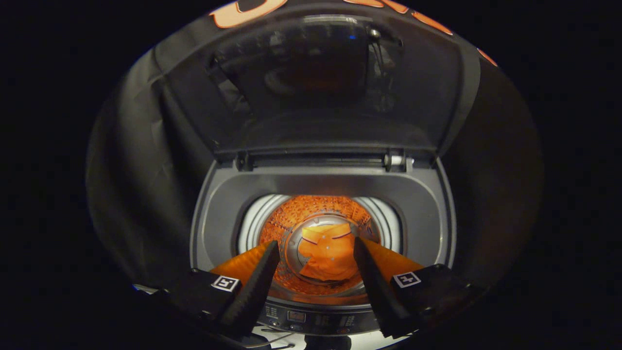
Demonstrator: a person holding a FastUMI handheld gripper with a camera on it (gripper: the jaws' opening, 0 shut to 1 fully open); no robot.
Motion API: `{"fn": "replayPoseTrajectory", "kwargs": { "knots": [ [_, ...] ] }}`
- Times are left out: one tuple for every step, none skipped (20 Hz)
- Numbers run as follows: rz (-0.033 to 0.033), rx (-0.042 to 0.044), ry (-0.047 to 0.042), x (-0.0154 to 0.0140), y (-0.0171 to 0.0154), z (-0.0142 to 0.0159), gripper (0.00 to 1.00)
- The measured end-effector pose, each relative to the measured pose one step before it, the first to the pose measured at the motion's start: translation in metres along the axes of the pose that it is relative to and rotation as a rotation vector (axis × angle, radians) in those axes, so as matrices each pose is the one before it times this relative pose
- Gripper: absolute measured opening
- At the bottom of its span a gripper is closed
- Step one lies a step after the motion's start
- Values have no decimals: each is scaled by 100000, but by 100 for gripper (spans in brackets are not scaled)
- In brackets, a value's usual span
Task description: Put the clothes into the washing machine and then close the washing machine lid.
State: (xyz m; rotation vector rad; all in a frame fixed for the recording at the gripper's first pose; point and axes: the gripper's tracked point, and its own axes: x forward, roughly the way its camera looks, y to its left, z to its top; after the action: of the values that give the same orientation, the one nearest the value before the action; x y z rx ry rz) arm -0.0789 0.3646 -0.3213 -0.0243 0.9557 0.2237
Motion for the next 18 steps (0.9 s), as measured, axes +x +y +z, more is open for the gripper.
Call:
{"fn": "replayPoseTrajectory", "kwargs": {
  "knots": [
    [126, -48, -3012, -1368, 170, 1285, 99],
    [888, 836, -3657, -1156, 575, 1402, 99],
    [988, 1006, -3472, -1128, 354, 1653, 99],
    [1035, 532, -3446, -1216, 244, 1866, 99],
    [1119, 525, -4027, -1125, 437, 2123, 99],
    [321, -501, -3361, -1179, 70, 1850, 99],
    [420, -417, -3284, -761, 135, 2013, 99],
    [249, -880, -2458, -521, 161, 1911, 99],
    [-14, -395, -1771, -281, -33, 1529, 99],
    [283, 197, -885, -123, 296, 1556, 98],
    [660, 1052, -1203, -291, 277, 1281, 99],
    [723, 1063, -1534, 410, 235, 610, 99],
    [-490, -180, -1134, 199, -57, 628, 98],
    [-569, -857, -393, 88, -173, 484, 98],
    [-284, -875, -1129, 198, -72, 755, 98],
    [-449, -978, -597, 313, -188, 740, 99],
    [205, -405, -1293, 279, -62, 991, 99],
    [83, 135, -1499, 333, -75, 881, 99]
  ]
}}
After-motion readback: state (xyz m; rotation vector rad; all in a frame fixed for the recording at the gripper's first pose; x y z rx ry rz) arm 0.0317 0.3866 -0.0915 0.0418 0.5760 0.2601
